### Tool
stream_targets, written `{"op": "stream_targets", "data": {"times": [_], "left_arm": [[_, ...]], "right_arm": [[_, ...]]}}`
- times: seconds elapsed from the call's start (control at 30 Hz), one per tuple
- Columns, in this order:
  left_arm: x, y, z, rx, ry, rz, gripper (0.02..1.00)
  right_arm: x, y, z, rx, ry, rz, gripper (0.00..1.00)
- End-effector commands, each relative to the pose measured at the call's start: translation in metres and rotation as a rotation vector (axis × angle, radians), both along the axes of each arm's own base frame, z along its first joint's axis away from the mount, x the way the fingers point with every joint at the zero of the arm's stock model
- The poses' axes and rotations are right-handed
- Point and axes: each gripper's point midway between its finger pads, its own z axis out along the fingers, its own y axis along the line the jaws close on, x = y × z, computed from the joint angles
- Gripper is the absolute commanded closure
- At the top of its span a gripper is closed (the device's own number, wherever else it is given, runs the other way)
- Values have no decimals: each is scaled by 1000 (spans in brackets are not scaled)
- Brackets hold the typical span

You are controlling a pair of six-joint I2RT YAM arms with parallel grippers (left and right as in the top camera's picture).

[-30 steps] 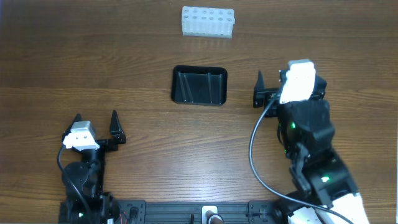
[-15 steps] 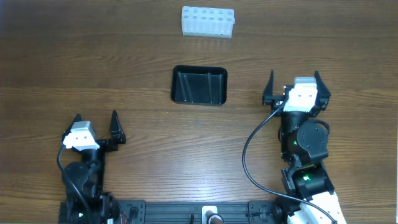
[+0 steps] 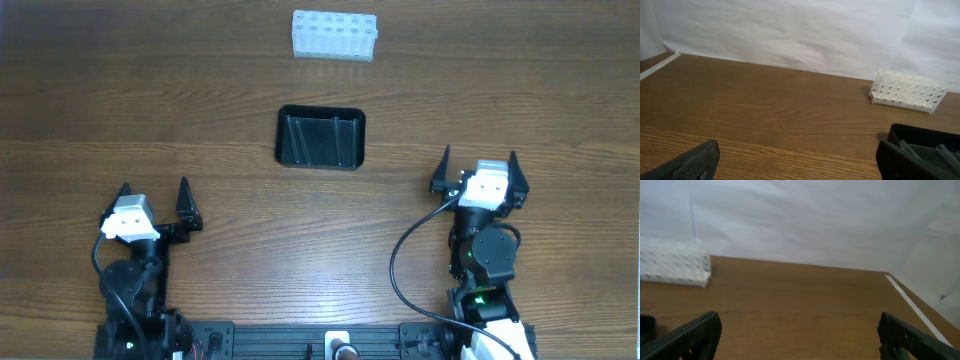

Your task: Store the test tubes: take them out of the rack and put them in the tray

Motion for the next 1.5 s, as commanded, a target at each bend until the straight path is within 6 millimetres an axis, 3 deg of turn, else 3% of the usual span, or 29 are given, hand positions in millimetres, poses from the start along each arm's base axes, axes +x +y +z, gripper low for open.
{"op": "stream_targets", "data": {"times": [0.03,0.67,1.07,1.27,1.5], "left_arm": [[0,-1,-3,10,7,-9,23],[0,-1,-3,10,7,-9,20],[0,-1,-3,10,7,-9,20],[0,-1,-3,10,7,-9,20],[0,-1,-3,10,7,-9,20]], "right_arm": [[-10,-11,-11,-4,-1,-32,7],[-44,-20,-61,-23,209,-53,7],[-50,-25,-27,-8,54,-74,9],[-51,-31,-27,-7,53,-96,7],[-44,2,-31,13,67,99,9]]}}
